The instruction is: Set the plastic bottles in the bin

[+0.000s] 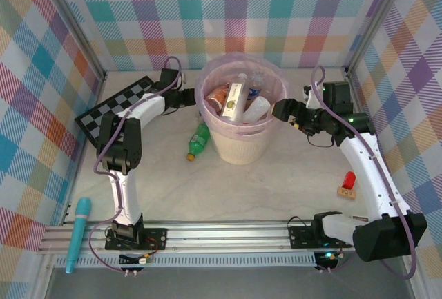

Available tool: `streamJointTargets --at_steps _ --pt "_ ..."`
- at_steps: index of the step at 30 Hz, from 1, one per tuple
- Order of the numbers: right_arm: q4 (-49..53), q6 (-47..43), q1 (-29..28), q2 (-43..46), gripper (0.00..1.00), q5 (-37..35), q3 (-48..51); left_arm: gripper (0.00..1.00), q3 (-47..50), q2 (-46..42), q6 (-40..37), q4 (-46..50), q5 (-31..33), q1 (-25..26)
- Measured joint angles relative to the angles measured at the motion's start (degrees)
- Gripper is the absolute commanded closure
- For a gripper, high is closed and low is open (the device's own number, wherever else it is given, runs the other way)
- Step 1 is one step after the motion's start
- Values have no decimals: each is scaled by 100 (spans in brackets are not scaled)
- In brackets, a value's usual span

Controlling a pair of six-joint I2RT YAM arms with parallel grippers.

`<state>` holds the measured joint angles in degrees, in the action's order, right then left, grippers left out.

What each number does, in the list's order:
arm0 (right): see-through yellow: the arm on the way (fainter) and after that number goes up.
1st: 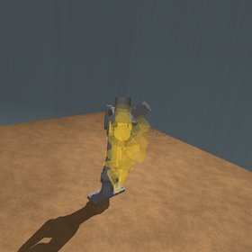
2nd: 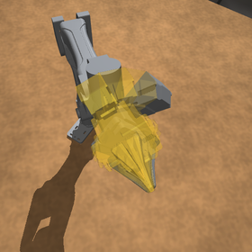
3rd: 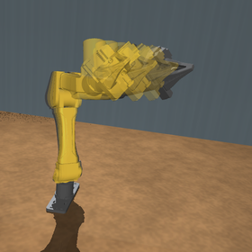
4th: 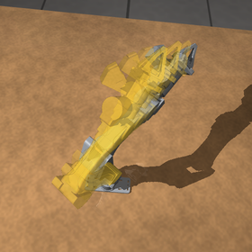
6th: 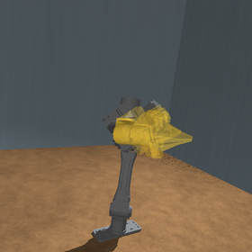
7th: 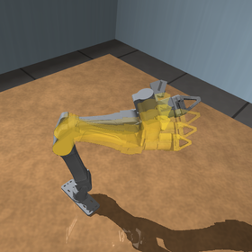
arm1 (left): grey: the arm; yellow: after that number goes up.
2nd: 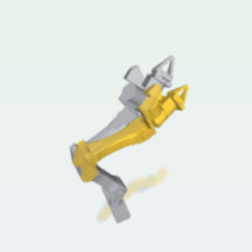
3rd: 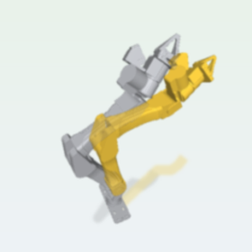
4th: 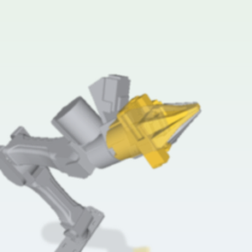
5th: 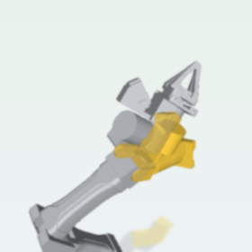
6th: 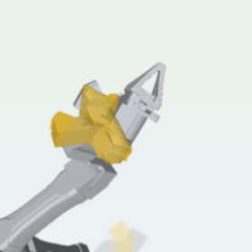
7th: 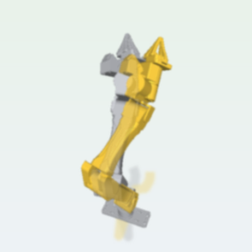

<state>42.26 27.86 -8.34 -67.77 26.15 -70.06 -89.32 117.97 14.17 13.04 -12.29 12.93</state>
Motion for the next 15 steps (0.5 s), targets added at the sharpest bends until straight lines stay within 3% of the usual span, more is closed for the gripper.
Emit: streamJointTargets --at_steps 5,15 --pt "7 0 -7 11 4 -4 0 17 -157 59 -221 111 -286 131" --pt "136 -4 -15 111 4 -133 0 4 -1001 994 -946 669 -1137 385"
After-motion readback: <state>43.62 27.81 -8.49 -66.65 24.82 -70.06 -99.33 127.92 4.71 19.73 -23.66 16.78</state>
